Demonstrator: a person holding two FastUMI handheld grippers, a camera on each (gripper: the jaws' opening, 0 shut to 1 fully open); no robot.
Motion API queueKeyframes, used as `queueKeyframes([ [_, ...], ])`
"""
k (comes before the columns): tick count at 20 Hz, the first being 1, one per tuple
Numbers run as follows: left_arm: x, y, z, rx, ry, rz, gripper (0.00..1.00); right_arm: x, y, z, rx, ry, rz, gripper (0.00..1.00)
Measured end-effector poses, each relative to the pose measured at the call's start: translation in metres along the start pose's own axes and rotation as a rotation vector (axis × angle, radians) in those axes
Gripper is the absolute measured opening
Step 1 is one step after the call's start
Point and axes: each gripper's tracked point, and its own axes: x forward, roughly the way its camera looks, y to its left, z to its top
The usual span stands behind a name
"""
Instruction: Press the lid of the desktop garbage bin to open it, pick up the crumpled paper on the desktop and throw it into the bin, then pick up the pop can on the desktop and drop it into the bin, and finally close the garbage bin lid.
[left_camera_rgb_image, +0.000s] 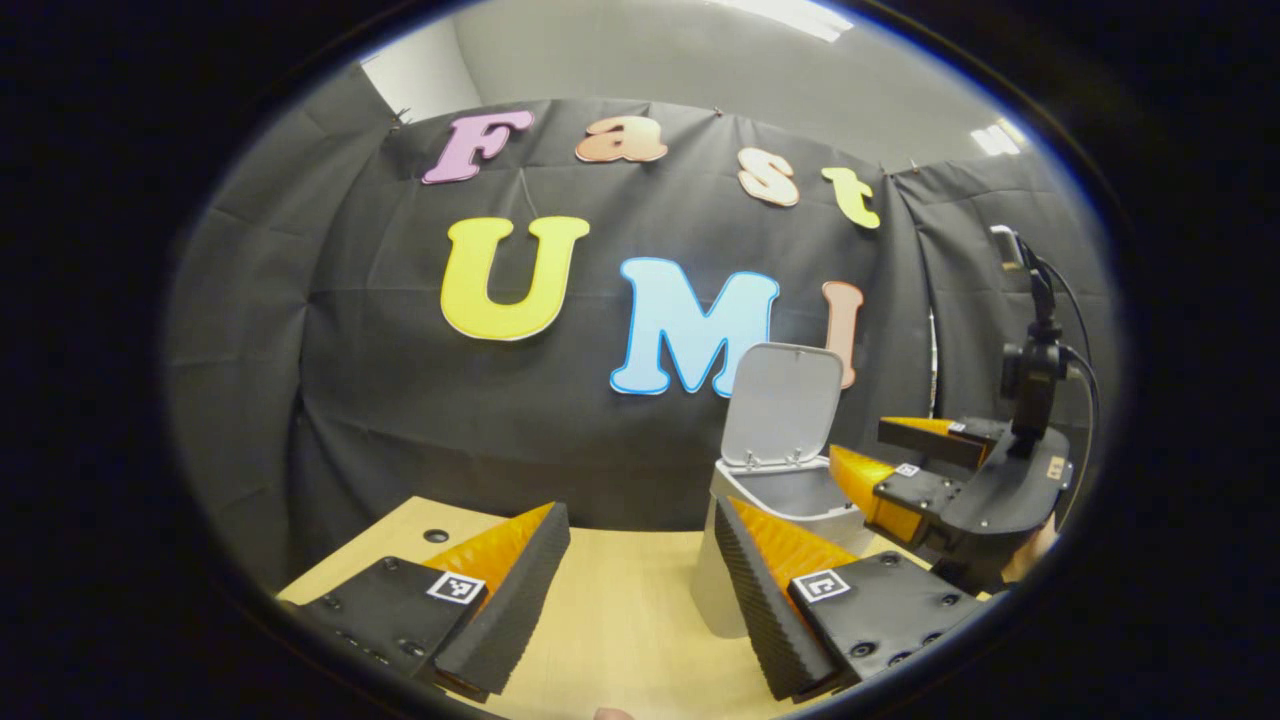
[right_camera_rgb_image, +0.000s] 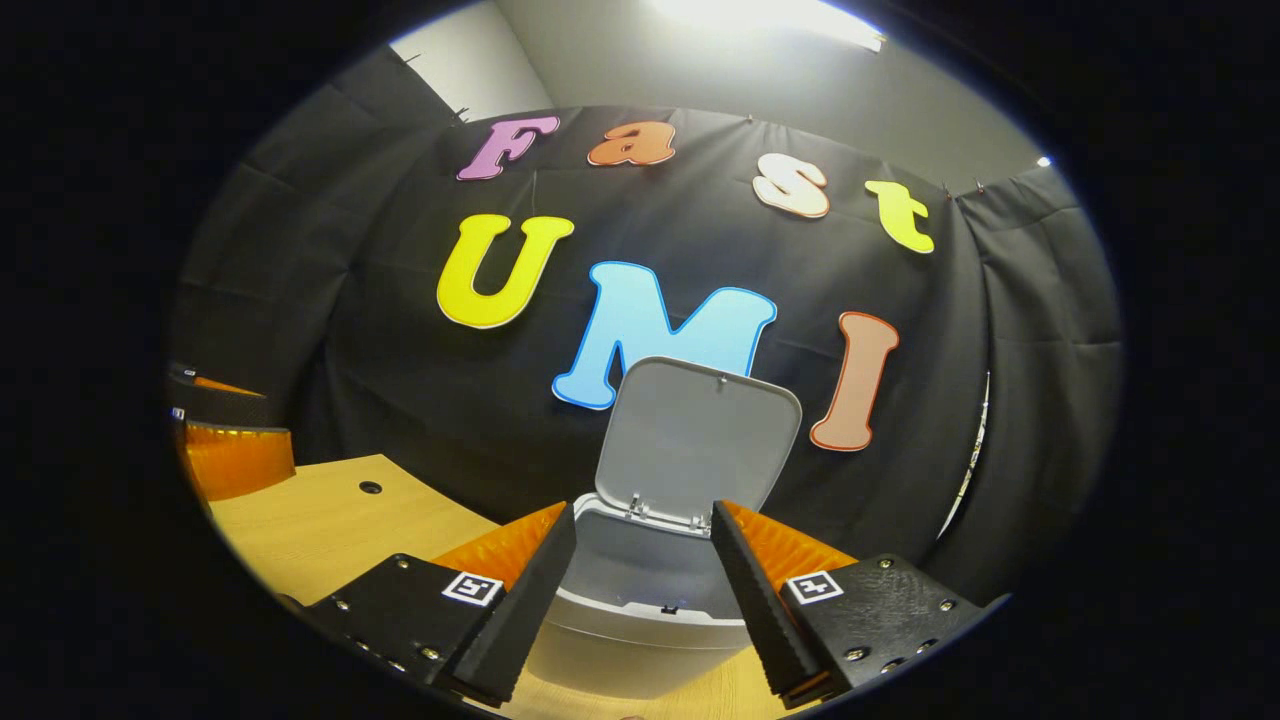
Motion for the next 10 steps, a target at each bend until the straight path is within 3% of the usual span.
queueKeyframes([
  [10,0.011,-0.002,-0.009,0.029,0.019,-0.117,0.96,0.046,-0.02,0.057,0.038,-0.002,-0.06,0.89],
])
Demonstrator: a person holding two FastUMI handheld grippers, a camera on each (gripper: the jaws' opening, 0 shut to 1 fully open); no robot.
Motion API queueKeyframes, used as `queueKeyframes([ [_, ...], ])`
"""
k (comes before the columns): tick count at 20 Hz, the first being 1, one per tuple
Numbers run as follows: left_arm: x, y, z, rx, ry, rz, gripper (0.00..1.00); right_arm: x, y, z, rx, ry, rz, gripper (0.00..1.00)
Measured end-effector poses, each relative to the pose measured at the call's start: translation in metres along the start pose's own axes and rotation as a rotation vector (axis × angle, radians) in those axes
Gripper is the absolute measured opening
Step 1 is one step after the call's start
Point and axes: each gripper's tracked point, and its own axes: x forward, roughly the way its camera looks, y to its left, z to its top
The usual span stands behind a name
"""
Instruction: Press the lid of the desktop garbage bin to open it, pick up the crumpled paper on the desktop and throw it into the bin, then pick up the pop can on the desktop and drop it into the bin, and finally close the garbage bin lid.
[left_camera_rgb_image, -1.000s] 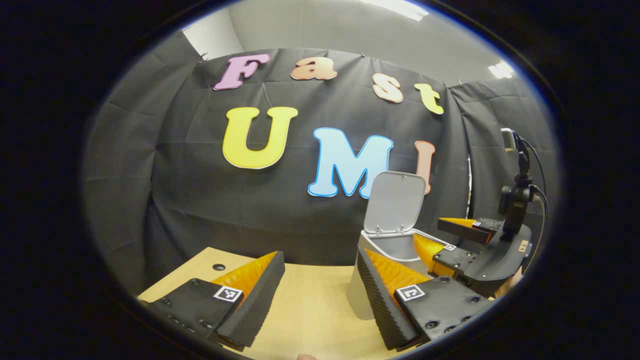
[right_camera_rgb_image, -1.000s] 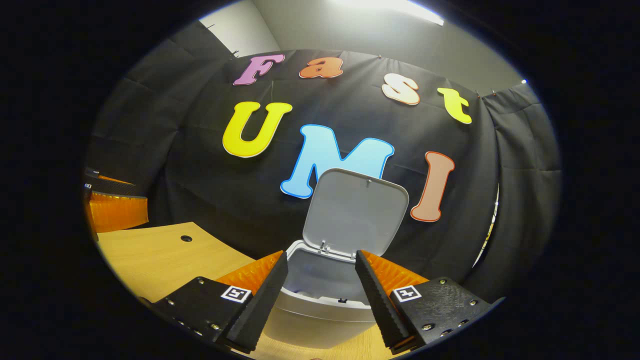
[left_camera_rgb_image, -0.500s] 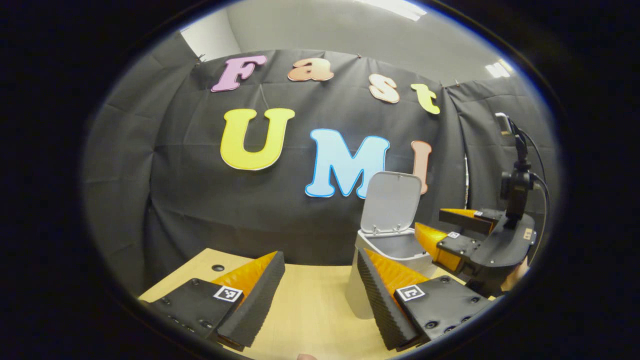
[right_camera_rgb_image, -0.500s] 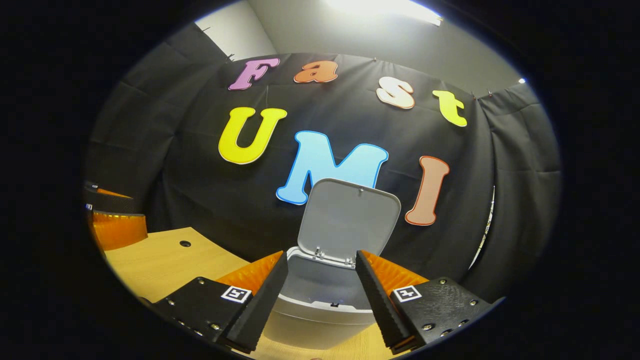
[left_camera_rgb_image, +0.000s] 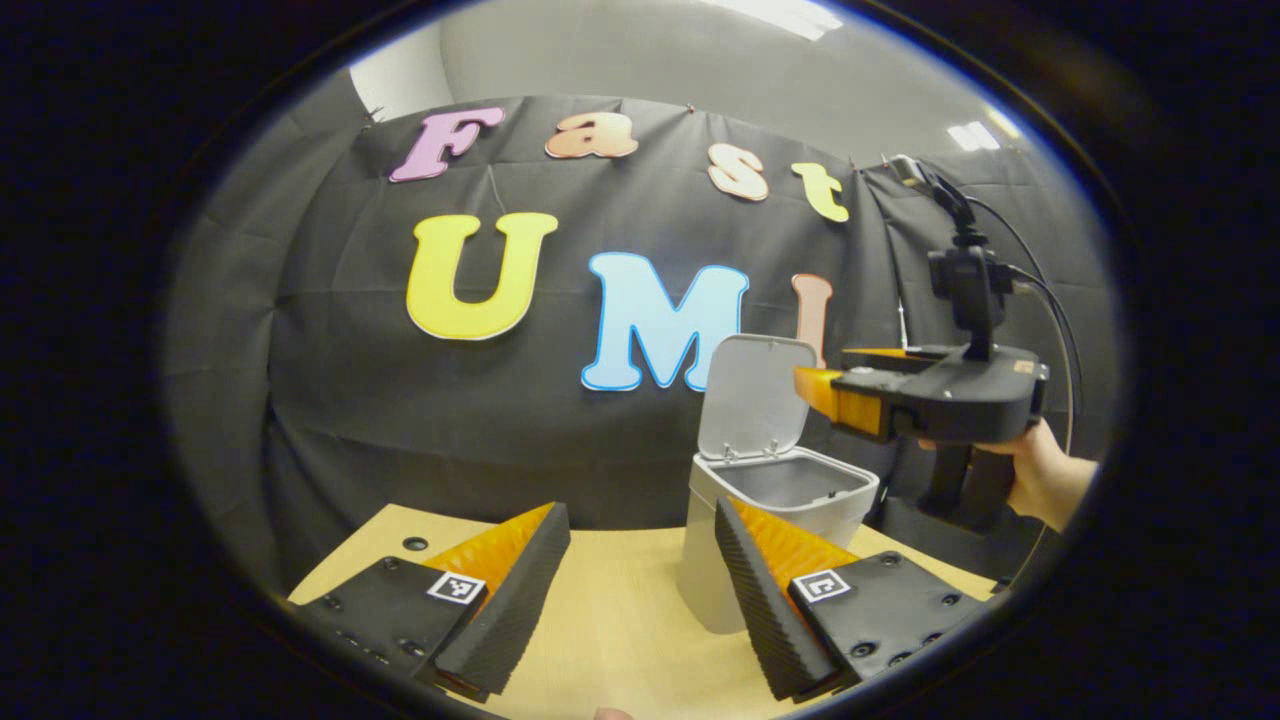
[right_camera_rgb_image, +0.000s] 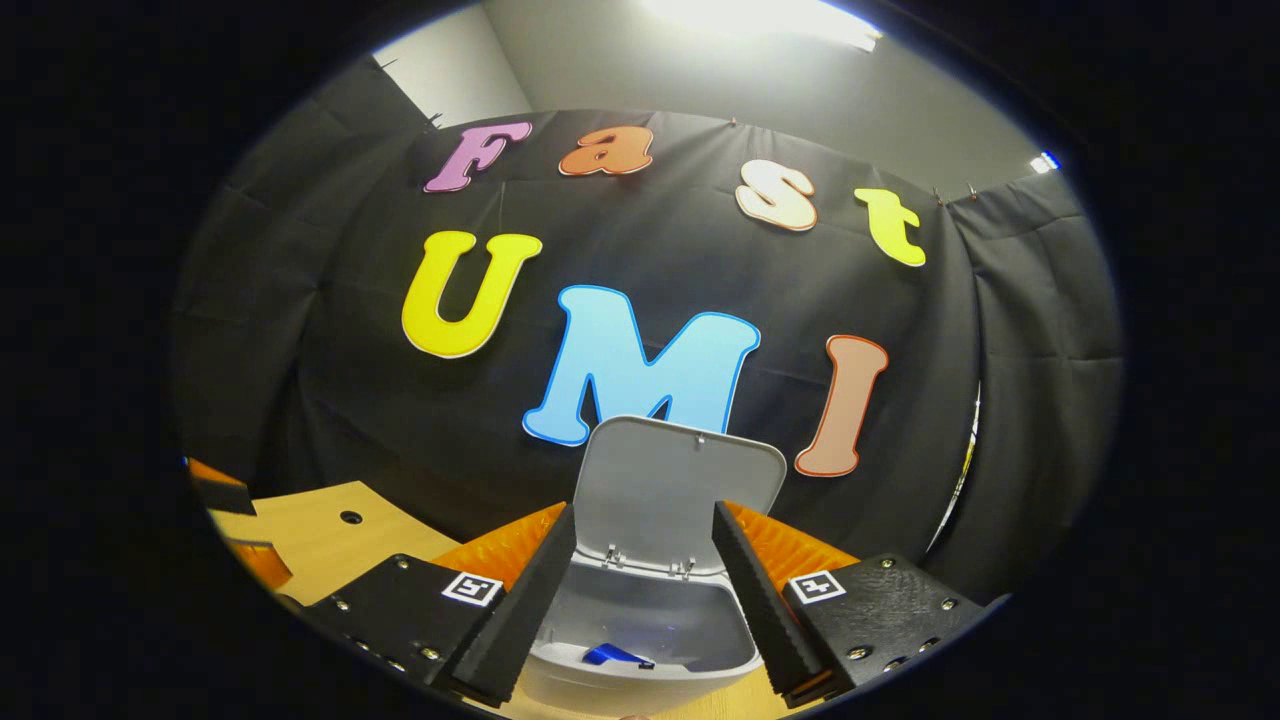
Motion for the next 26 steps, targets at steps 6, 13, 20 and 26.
queueKeyframes([
  [6,0.011,0.009,-0.004,0.015,0.015,-0.072,0.96,0.051,-0.011,0.028,0.041,0.006,-0.042,0.89],
  [13,0.015,0.031,0.004,0.013,0.004,-0.091,0.95,0.103,-0.042,0.047,0.166,-0.011,-0.135,0.88],
  [20,0.017,0.041,0.0,-0.007,0.017,-0.036,0.96,0.136,-0.065,0.052,0.161,-0.008,-0.16,0.88],
  [26,0.014,0.037,-0.002,-0.003,0.026,0.021,0.95,0.15,-0.051,0.033,0.159,0.055,-0.078,0.88],
])
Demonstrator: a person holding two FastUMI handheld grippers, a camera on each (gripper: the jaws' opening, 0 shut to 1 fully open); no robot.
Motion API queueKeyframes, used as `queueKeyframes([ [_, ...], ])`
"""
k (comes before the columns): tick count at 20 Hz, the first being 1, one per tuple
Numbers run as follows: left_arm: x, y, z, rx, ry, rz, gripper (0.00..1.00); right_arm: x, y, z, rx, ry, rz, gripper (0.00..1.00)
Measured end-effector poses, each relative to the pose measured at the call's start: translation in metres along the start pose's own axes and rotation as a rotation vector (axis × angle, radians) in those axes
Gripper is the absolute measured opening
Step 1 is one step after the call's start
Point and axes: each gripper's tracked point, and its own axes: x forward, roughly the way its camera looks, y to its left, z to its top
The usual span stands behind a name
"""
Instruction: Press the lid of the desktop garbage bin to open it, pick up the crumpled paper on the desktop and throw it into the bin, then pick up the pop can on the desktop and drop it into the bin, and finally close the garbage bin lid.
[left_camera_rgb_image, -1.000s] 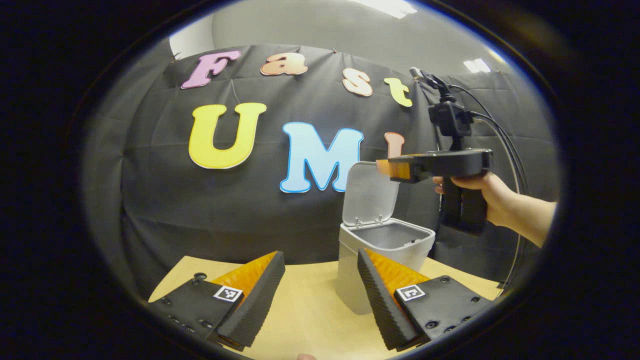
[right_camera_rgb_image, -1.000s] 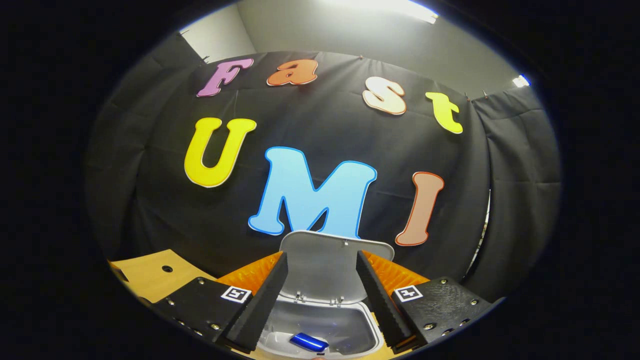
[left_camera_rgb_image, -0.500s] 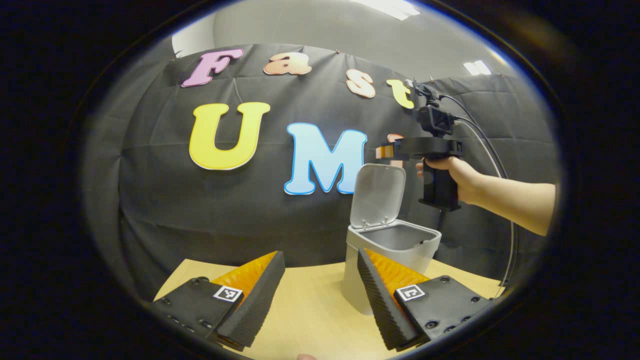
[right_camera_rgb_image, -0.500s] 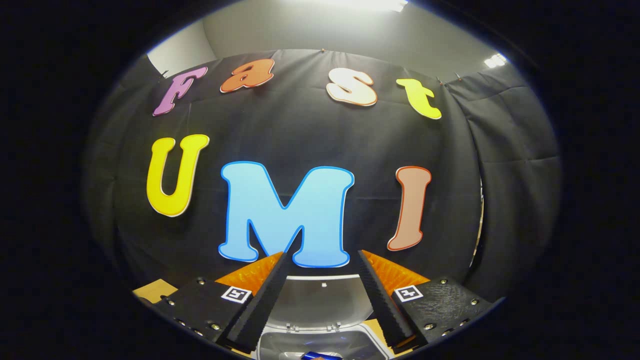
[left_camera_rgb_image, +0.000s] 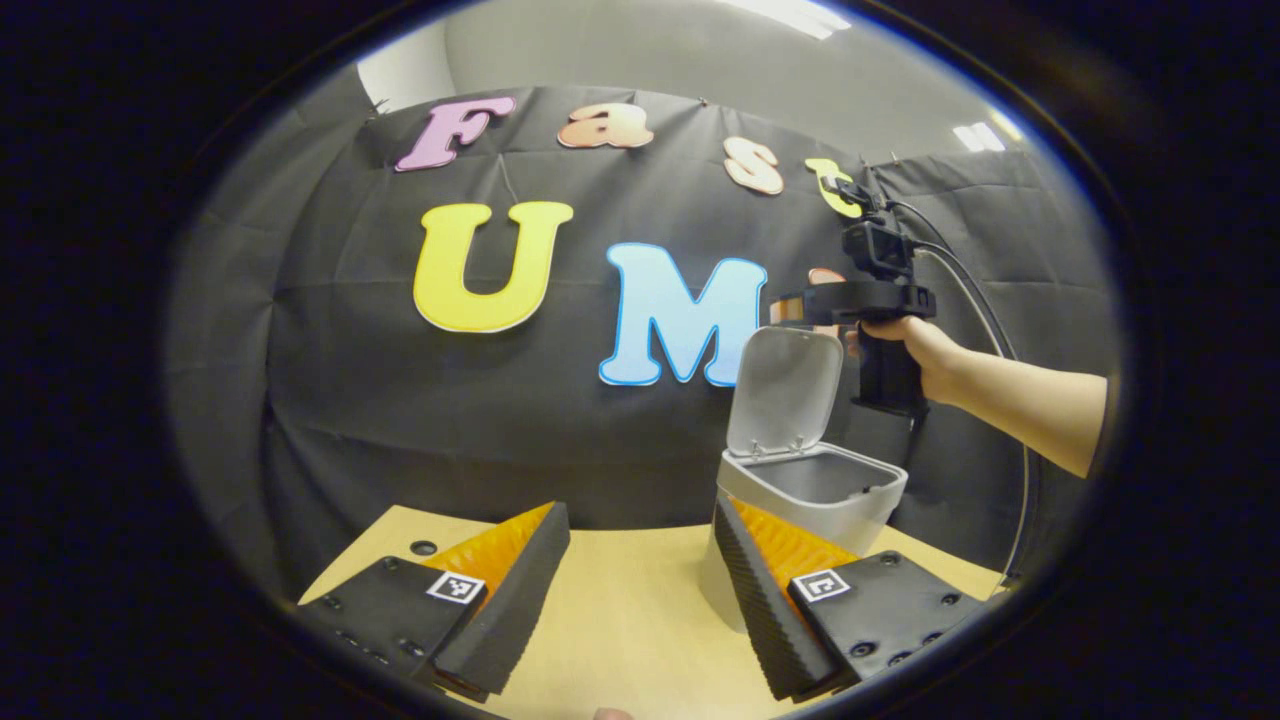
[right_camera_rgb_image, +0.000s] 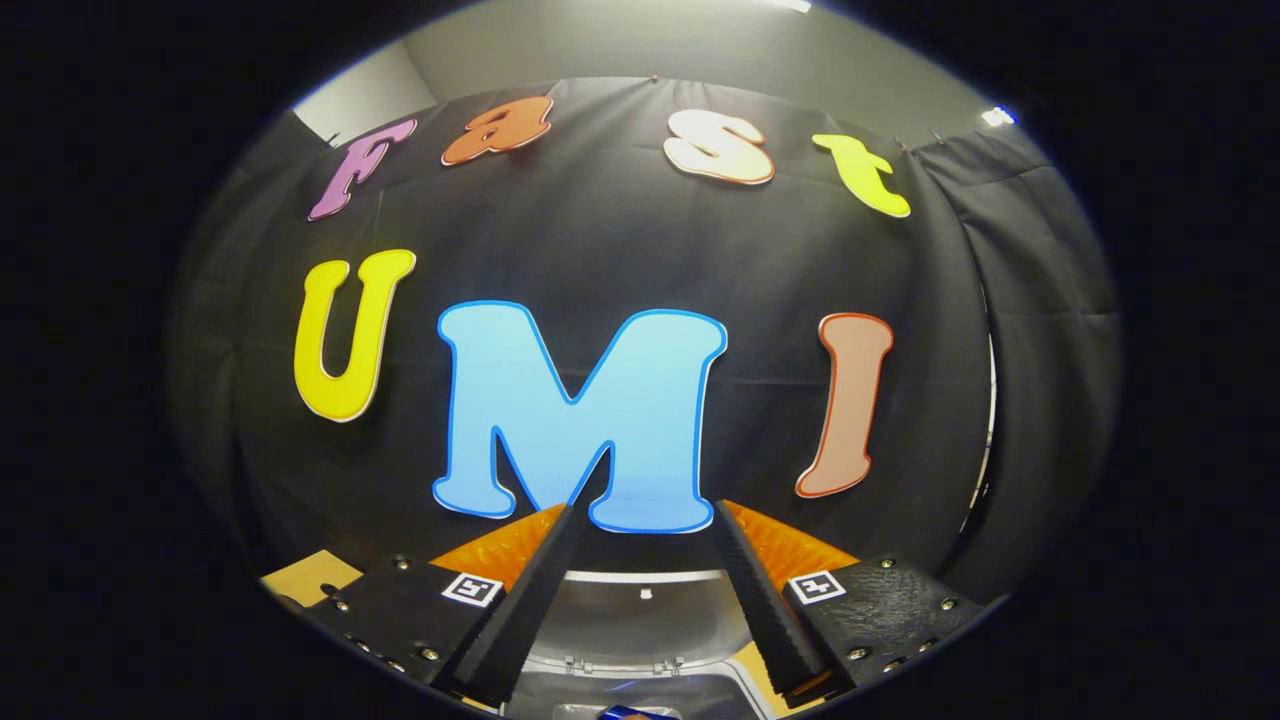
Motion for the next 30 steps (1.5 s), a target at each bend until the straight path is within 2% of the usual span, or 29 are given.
queueKeyframes([
  [7,-0.009,-0.005,-0.001,-0.014,0.006,-0.012,0.95,-0.017,-0.002,-0.007,0.091,0.048,0.008,0.89],
  [12,-0.019,-0.008,0.005,-0.005,-0.025,-0.027,0.94,-0.051,-0.003,-0.019,0.092,0.036,0.009,0.89],
  [16,-0.032,-0.009,0.007,-0.023,-0.044,0.017,0.97,-0.082,-0.003,-0.036,0.084,0.055,0.019,0.89],
  [21,-0.051,-0.016,0.008,-0.035,-0.052,0.087,0.94,-0.113,-0.002,-0.068,0.054,0.083,0.044,0.89],
  [30,-0.069,-0.037,0.005,-0.017,-0.022,0.099,0.94,-0.134,0.0,-0.129,0.109,0.151,0.085,0.89],
])
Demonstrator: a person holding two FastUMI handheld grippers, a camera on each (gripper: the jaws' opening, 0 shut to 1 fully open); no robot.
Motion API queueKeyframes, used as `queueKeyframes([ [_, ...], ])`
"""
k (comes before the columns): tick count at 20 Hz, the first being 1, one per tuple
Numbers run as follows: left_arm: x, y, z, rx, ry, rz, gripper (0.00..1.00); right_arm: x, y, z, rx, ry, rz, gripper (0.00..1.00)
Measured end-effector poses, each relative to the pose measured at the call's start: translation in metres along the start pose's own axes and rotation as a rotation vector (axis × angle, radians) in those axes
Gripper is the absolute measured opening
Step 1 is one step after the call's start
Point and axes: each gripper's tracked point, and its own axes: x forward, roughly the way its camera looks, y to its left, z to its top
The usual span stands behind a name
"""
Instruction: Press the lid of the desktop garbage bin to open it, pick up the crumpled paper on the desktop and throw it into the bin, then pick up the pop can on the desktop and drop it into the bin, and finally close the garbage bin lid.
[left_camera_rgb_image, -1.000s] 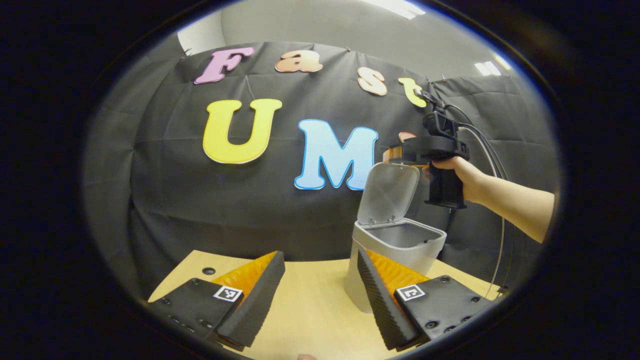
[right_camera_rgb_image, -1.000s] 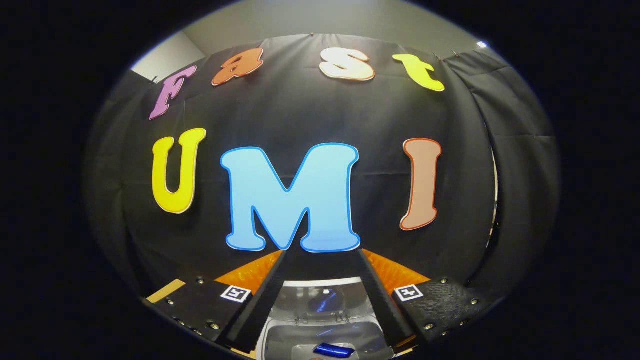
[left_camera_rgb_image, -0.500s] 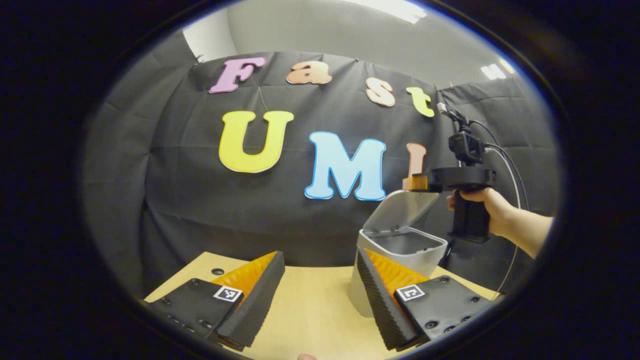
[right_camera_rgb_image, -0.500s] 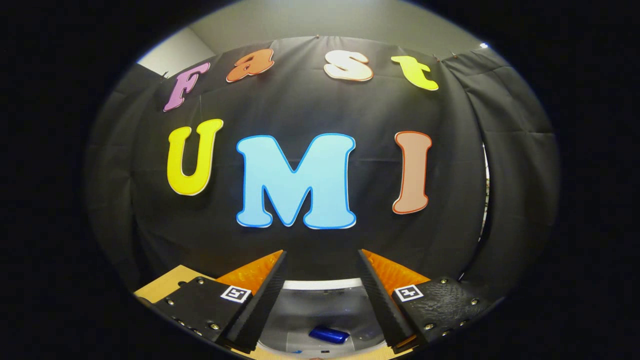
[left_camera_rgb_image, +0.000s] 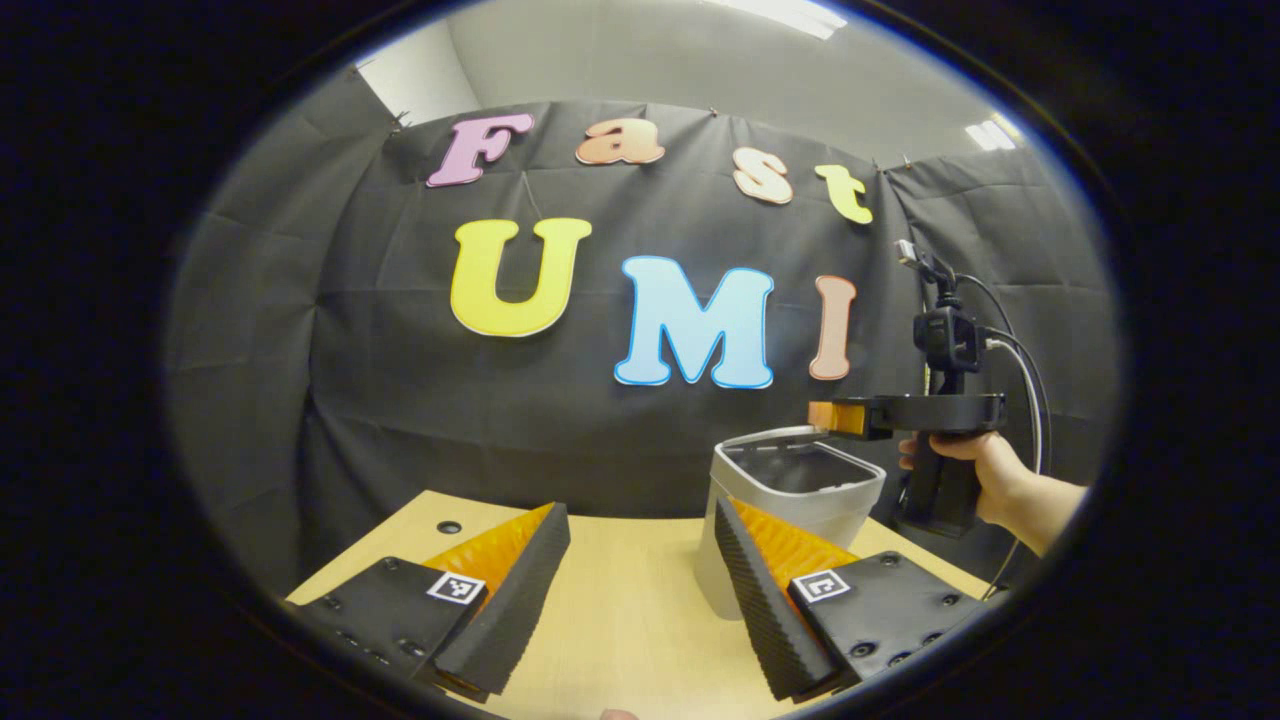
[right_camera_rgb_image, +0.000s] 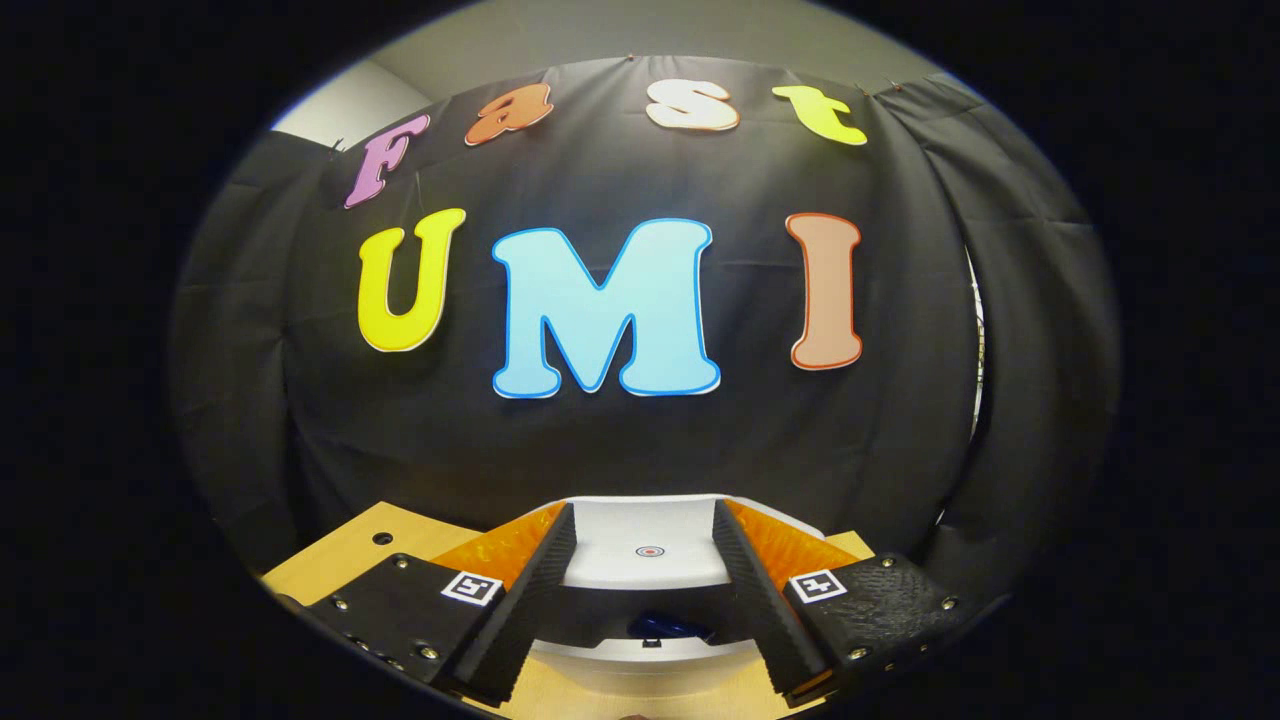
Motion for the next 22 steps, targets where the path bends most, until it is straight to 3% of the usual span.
queueKeyframes([
  [9,0.002,-0.011,-0.005,0.027,0.008,-0.015,0.94,0.013,0.0,-0.048,-0.013,0.019,0.002,0.89],
  [22,-0.001,-0.002,-0.006,0.018,0.01,0.01,0.95,0.014,0.0,-0.054,-0.027,-0.028,-0.029,0.93],
])
